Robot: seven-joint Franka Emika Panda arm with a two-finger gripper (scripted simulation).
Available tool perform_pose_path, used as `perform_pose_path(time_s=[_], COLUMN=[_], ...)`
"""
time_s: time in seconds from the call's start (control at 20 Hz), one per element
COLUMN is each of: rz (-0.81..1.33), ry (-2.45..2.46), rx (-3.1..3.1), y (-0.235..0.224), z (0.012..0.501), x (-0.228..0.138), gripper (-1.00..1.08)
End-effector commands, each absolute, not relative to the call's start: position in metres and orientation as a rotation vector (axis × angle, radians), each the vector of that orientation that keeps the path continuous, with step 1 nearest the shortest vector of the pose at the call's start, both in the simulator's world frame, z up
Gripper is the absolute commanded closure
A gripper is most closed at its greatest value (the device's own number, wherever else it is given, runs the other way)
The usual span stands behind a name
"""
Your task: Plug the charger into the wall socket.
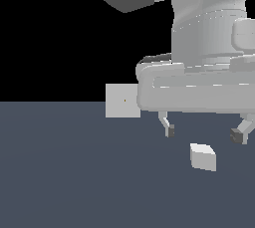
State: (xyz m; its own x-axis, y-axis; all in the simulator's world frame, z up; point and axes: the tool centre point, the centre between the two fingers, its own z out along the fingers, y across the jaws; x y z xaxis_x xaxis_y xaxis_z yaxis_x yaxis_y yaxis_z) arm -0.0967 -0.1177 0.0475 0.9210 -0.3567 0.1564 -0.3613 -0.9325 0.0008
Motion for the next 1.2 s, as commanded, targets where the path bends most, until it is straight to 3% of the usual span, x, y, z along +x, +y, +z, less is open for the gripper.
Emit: perform_pose_path(time_s=[0.0, 0.5, 0.55, 1.15], rz=[0.239, 0.241, 0.241, 0.241], ry=[-0.571, -0.572, -0.572, -0.569], rx=[3.05, 3.051, 3.051, 3.051], y=[-0.118, -0.118, -0.118, -0.117], z=[0.037, 0.012, 0.012, 0.013], x=[-0.097, -0.097, -0.097, -0.096], gripper=[-0.92, -0.92, 1.08, 1.08])
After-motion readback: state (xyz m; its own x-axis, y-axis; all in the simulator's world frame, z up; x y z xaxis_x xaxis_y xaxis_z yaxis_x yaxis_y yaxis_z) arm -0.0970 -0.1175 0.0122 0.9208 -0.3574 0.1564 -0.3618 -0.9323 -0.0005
